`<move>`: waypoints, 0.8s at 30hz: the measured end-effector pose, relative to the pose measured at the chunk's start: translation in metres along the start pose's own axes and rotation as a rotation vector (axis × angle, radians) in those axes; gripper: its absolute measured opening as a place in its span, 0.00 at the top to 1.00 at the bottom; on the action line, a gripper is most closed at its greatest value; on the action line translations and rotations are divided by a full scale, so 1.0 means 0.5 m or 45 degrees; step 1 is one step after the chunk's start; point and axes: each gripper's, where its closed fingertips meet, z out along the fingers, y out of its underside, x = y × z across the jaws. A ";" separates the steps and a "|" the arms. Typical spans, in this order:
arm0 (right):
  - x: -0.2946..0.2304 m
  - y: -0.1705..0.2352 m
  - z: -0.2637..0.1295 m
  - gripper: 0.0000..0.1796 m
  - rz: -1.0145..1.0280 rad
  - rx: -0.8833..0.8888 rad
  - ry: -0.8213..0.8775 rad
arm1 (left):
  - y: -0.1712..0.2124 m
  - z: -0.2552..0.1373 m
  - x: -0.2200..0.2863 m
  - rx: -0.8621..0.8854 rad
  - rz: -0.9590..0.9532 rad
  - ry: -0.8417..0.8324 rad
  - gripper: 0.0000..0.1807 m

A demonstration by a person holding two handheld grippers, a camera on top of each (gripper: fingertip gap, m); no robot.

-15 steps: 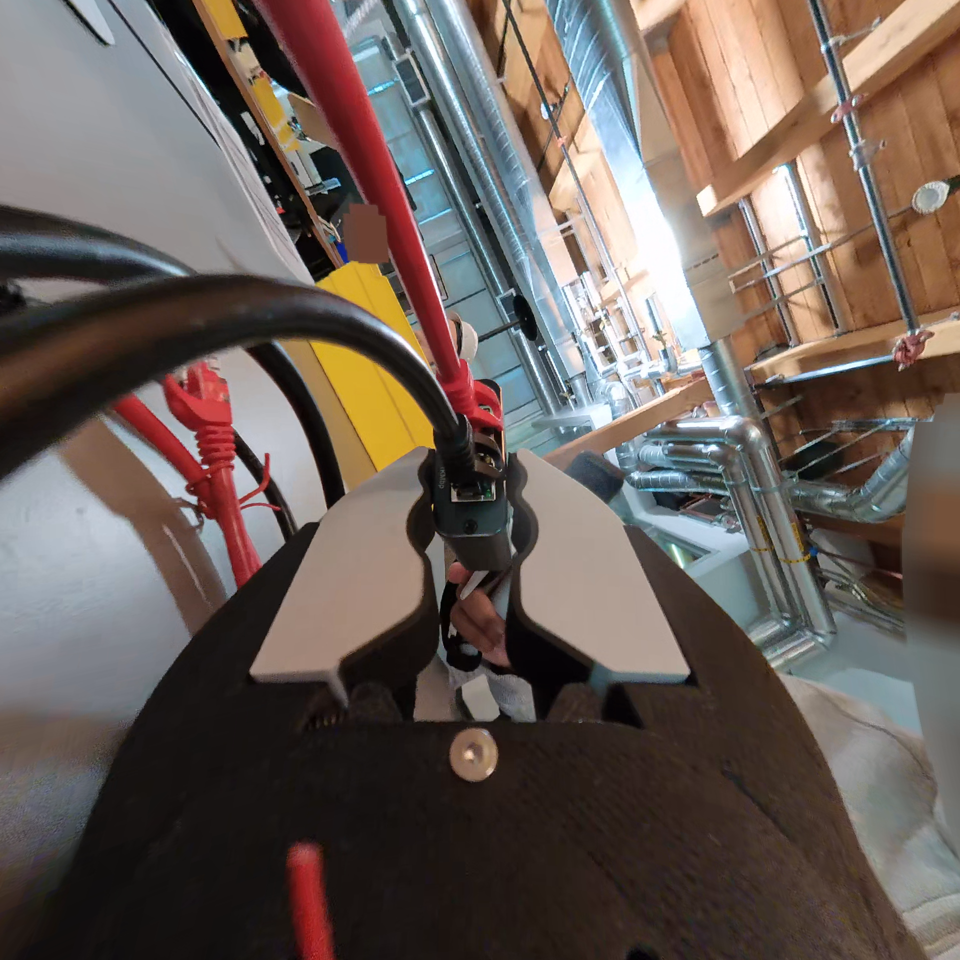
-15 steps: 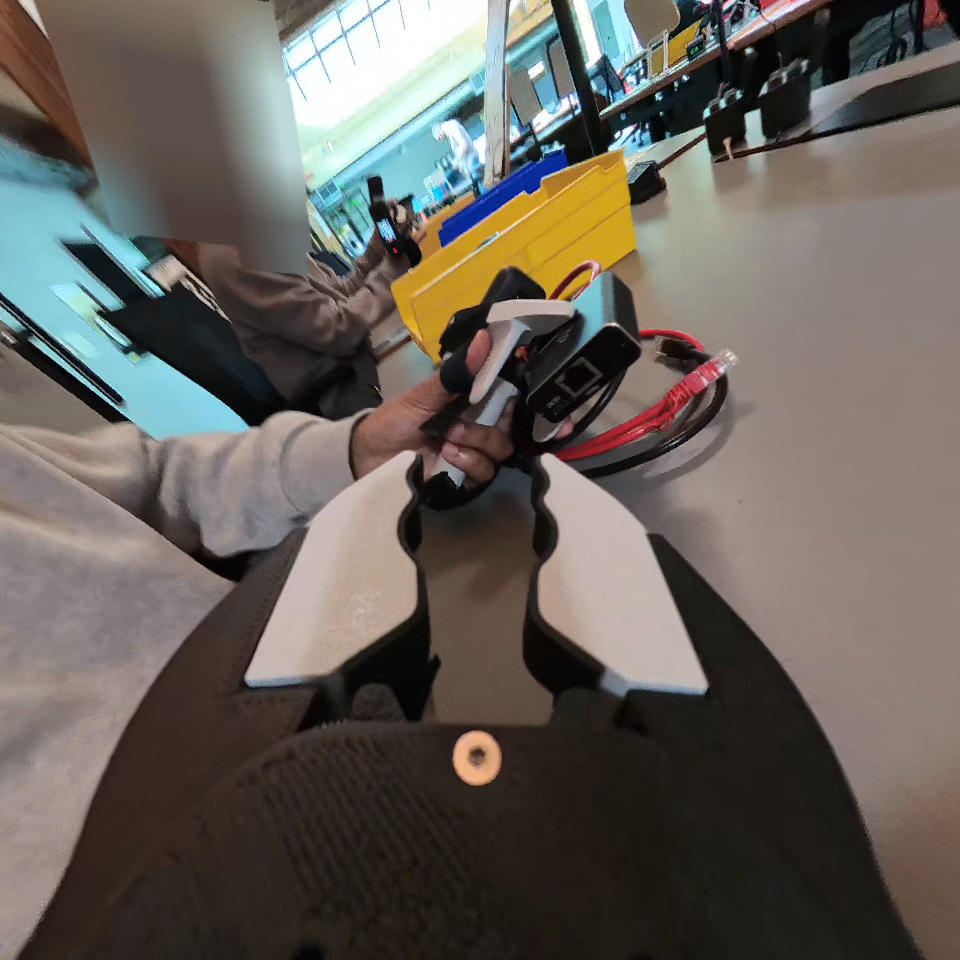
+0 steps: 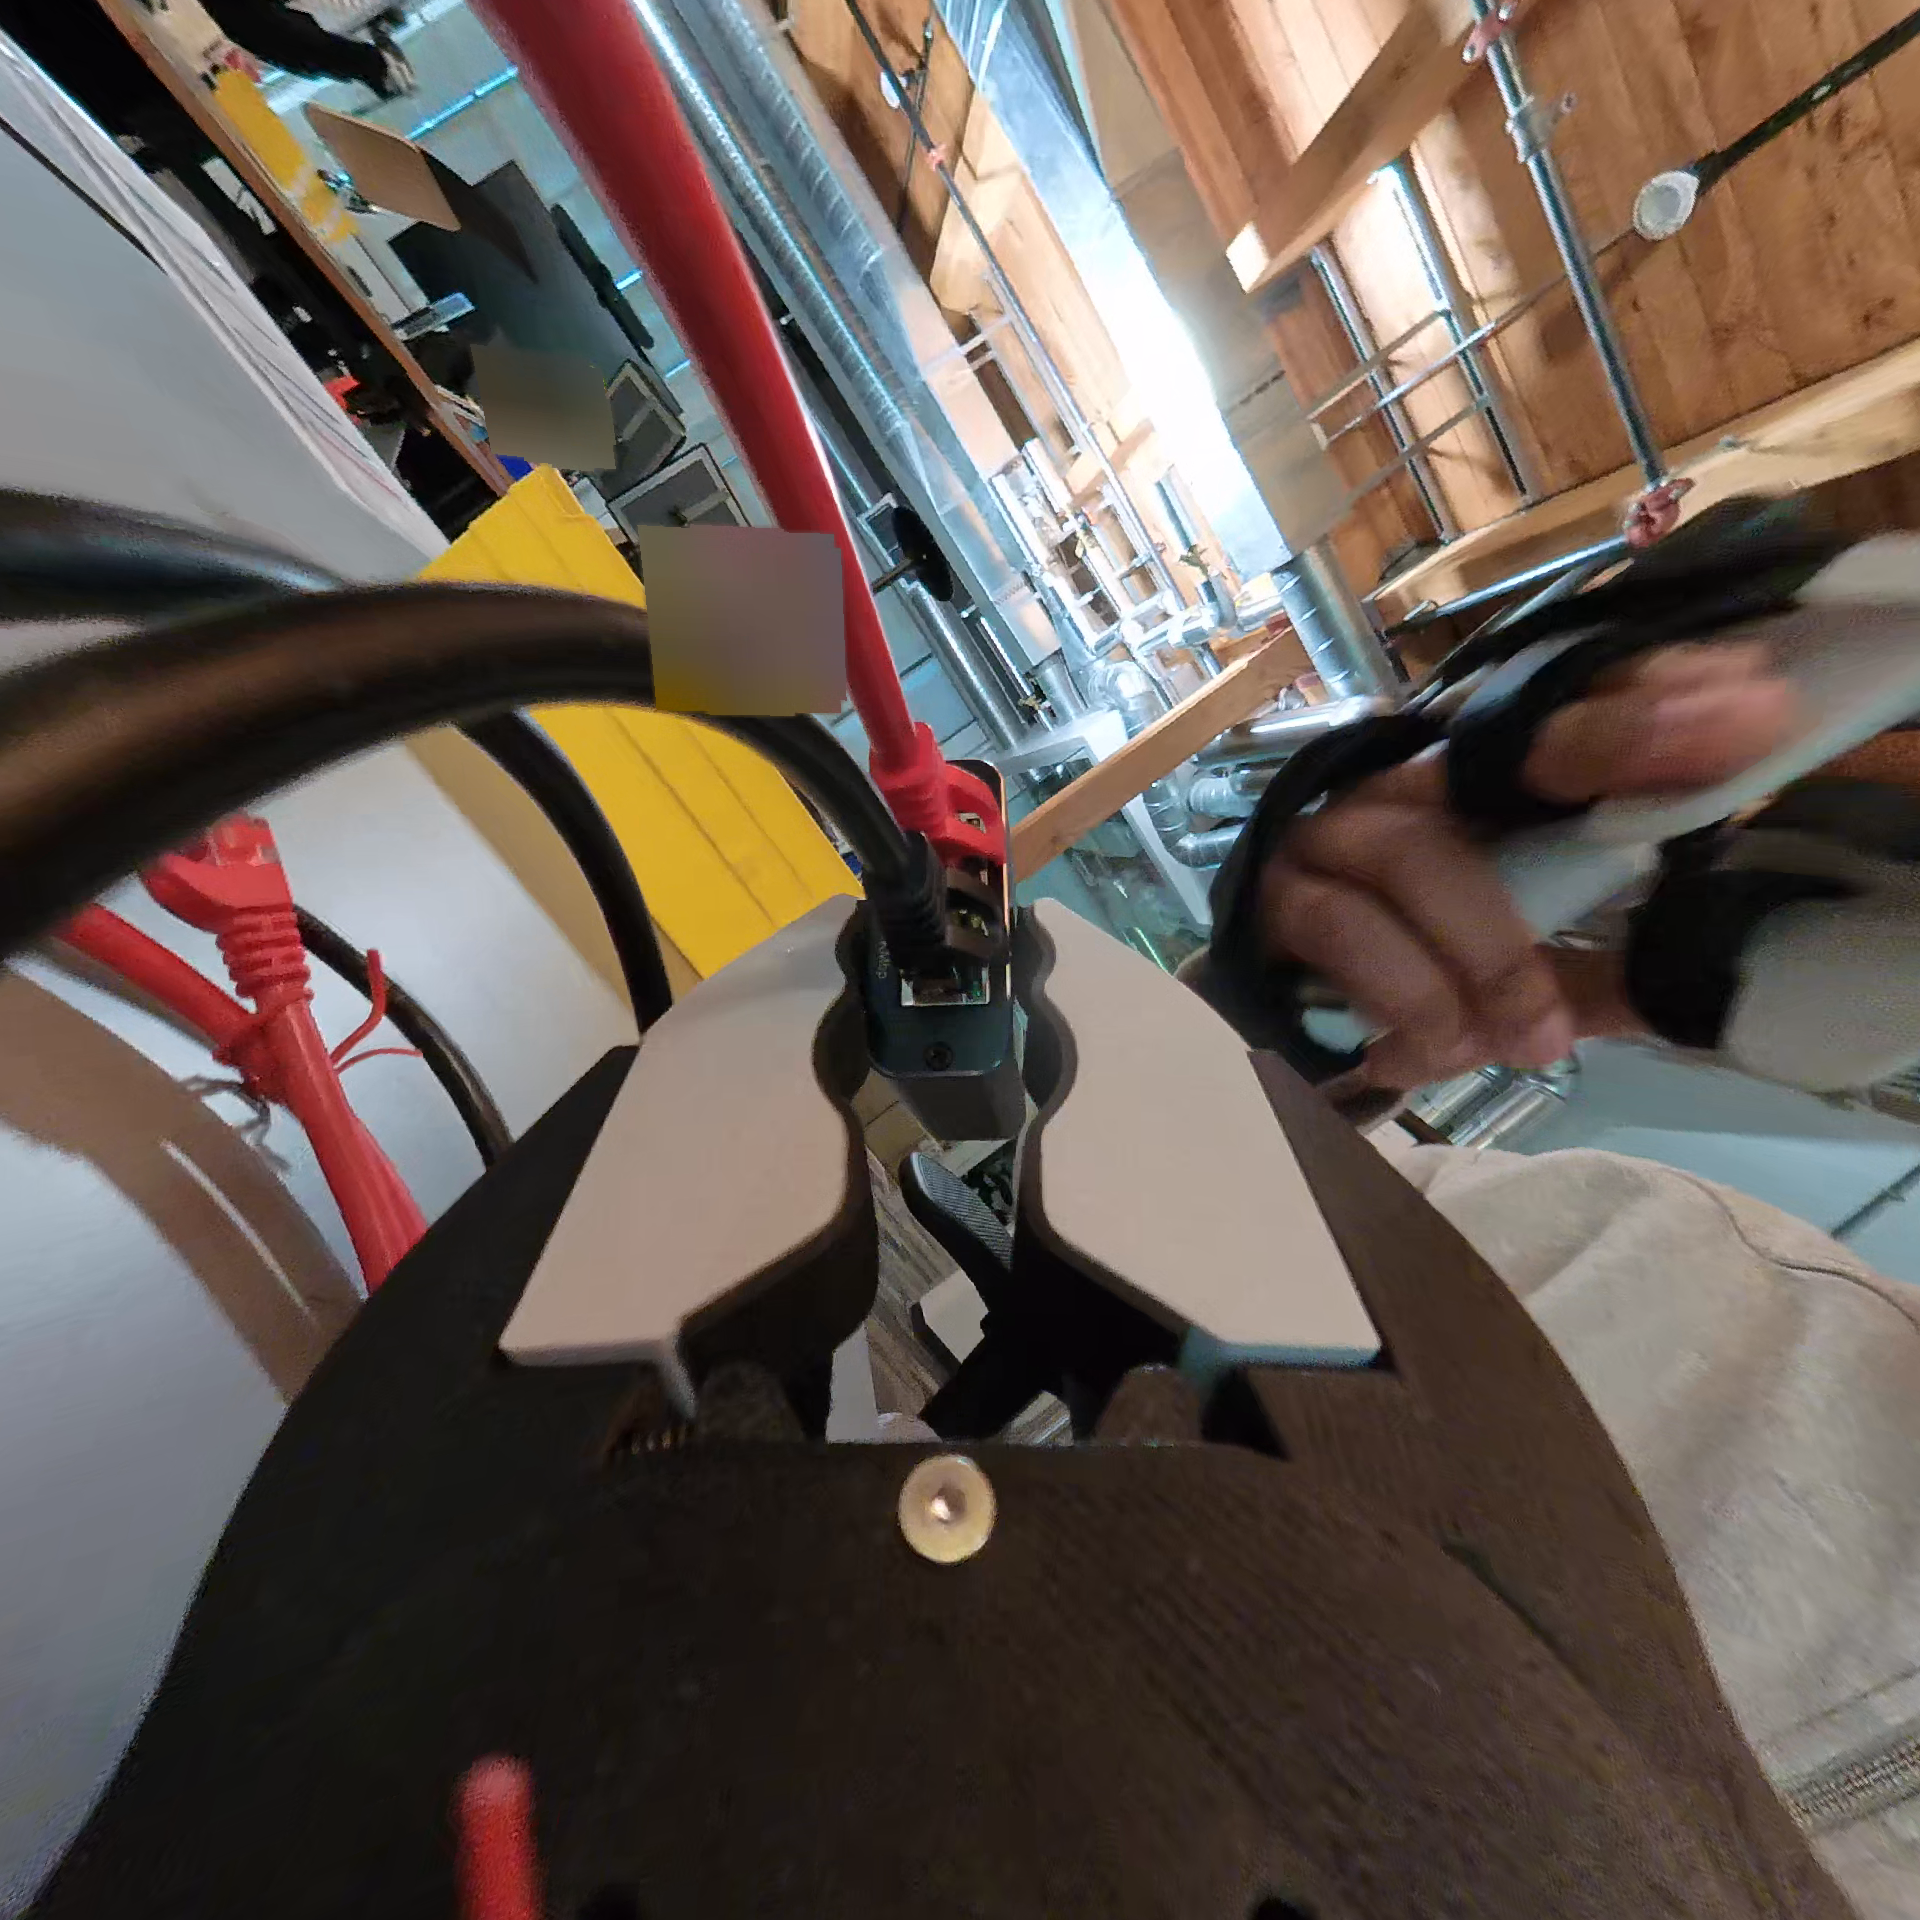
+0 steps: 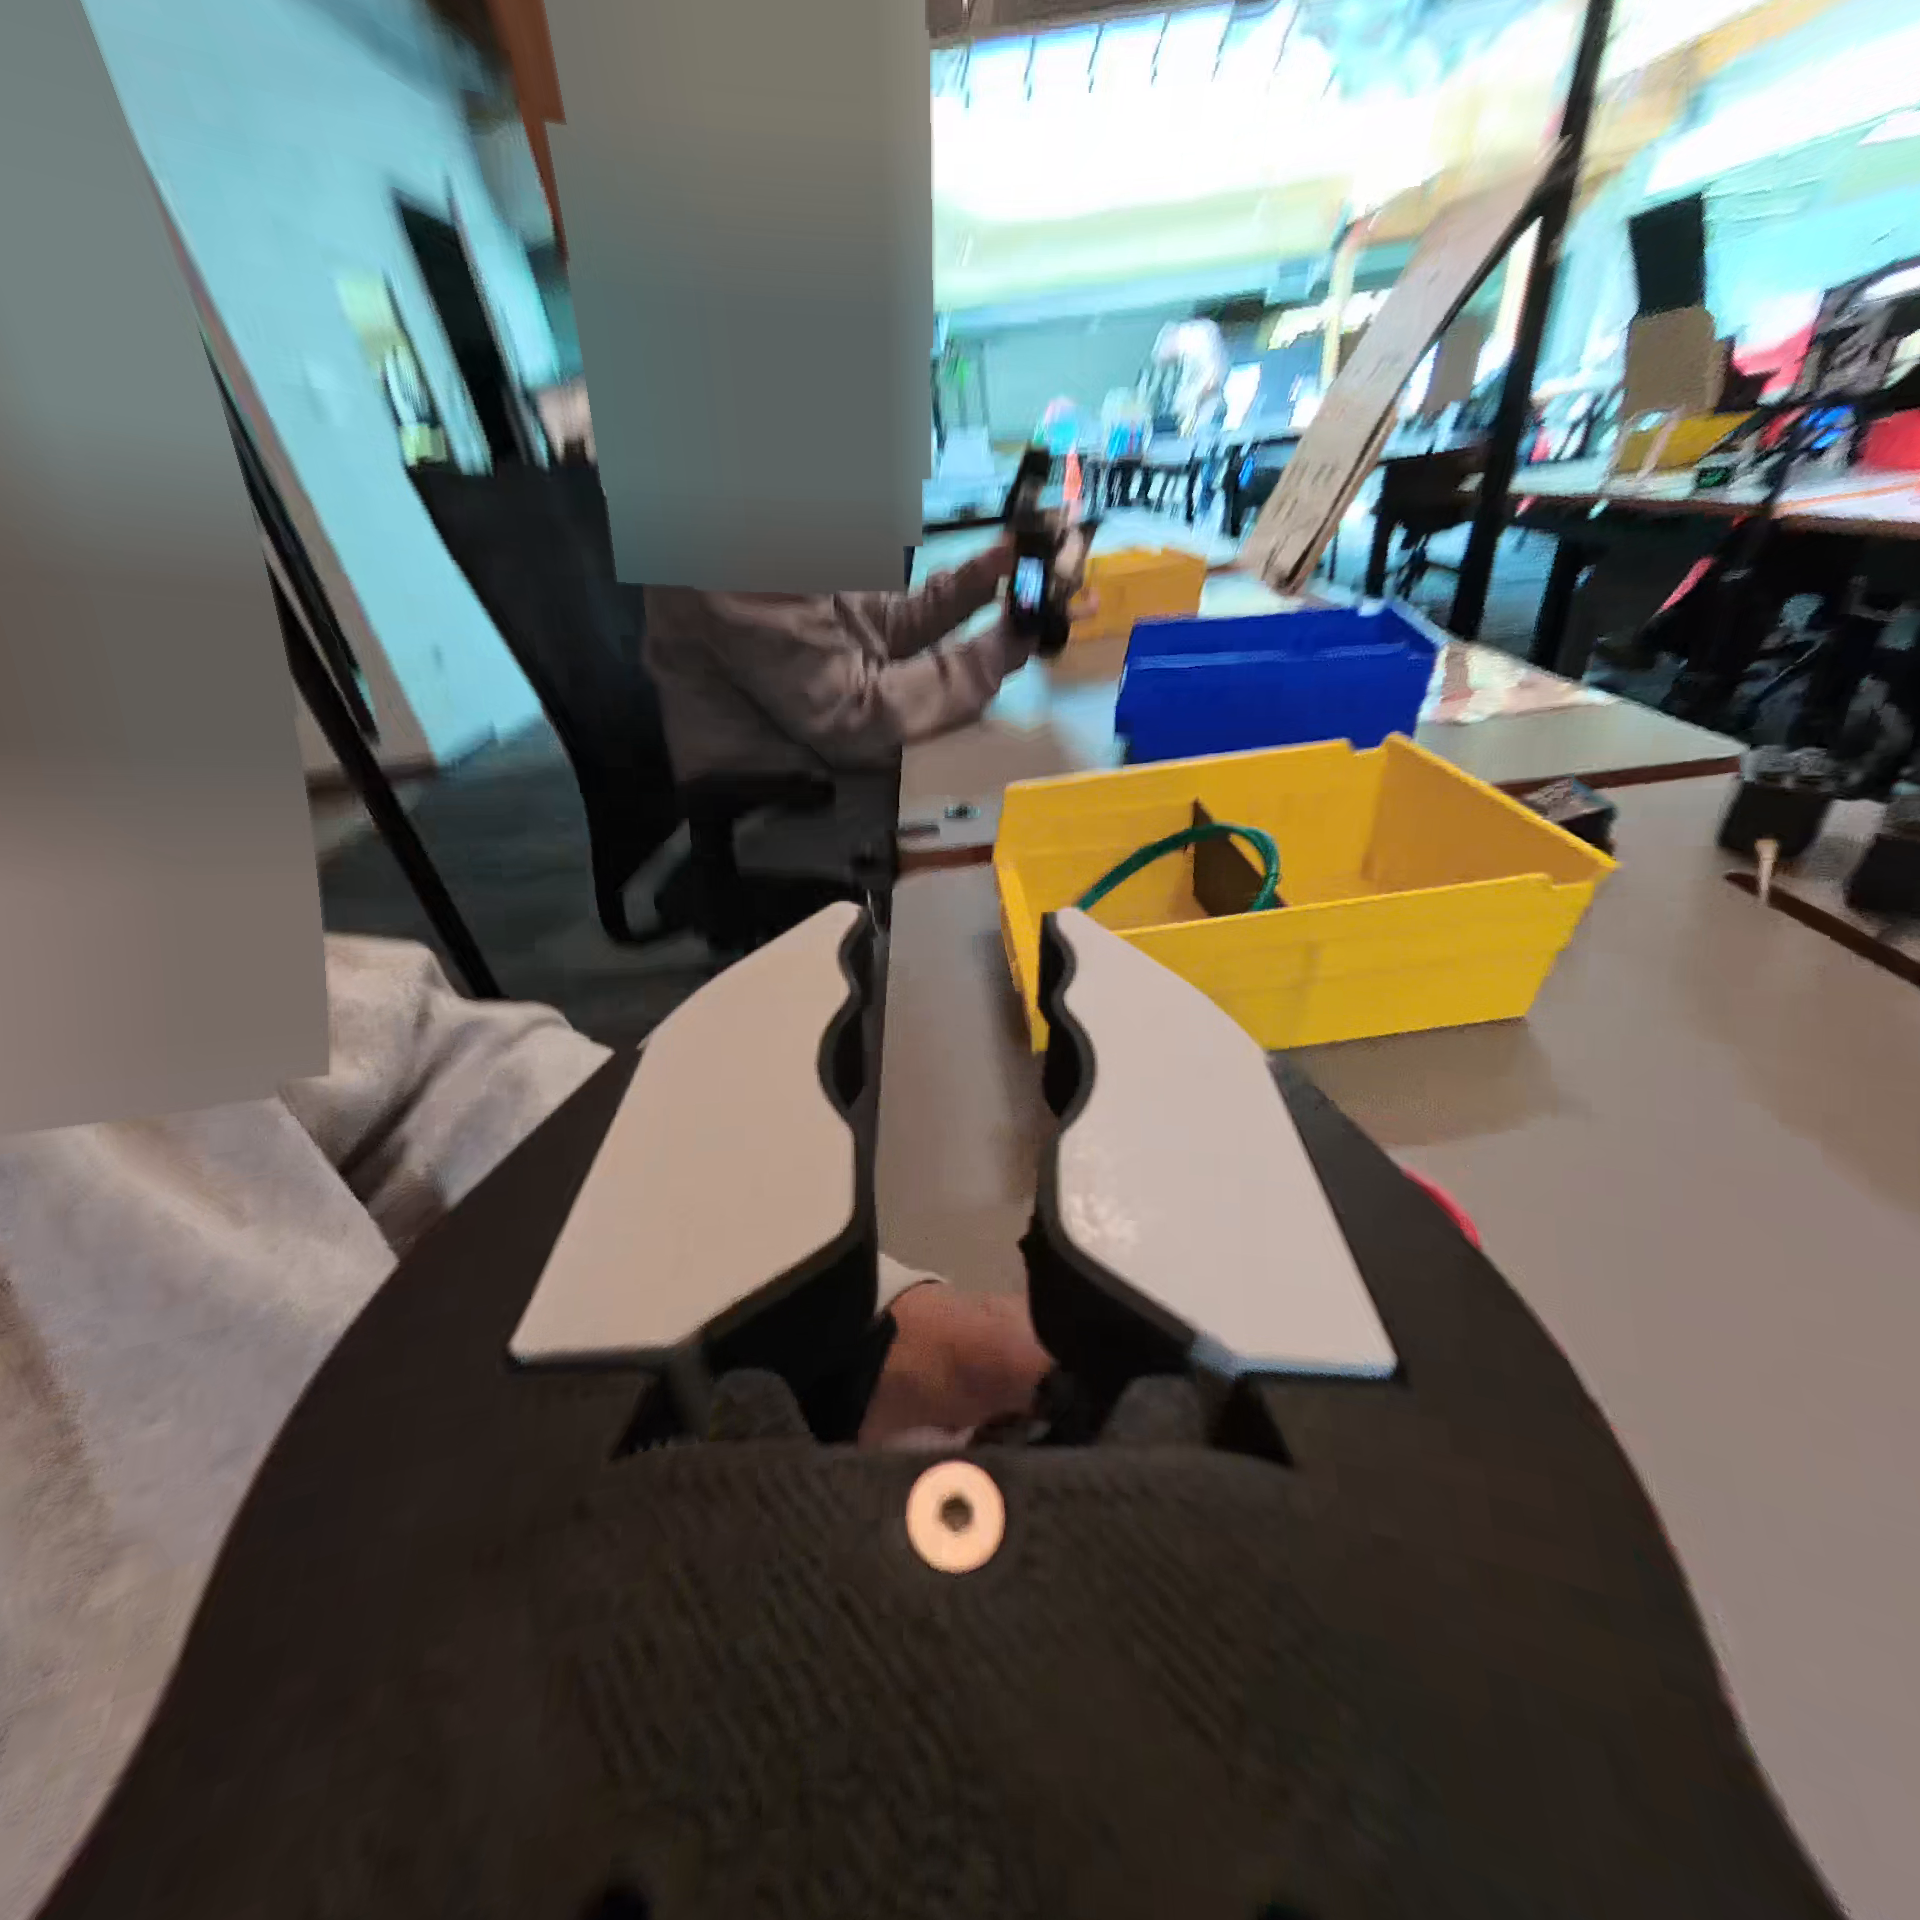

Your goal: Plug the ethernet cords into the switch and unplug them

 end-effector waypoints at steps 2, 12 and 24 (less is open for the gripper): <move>0.016 -0.003 0.075 0.82 -0.140 -0.139 -0.013 | -0.003 0.002 0.006 -0.010 0.022 0.023 0.86; 0.144 -0.053 0.418 0.81 -0.126 -0.376 -0.152 | -0.006 0.003 -0.014 -0.033 0.048 -0.019 0.86; 0.350 0.284 0.584 0.82 0.038 -1.377 0.073 | -0.010 0.002 -0.019 -0.023 0.000 -0.016 0.86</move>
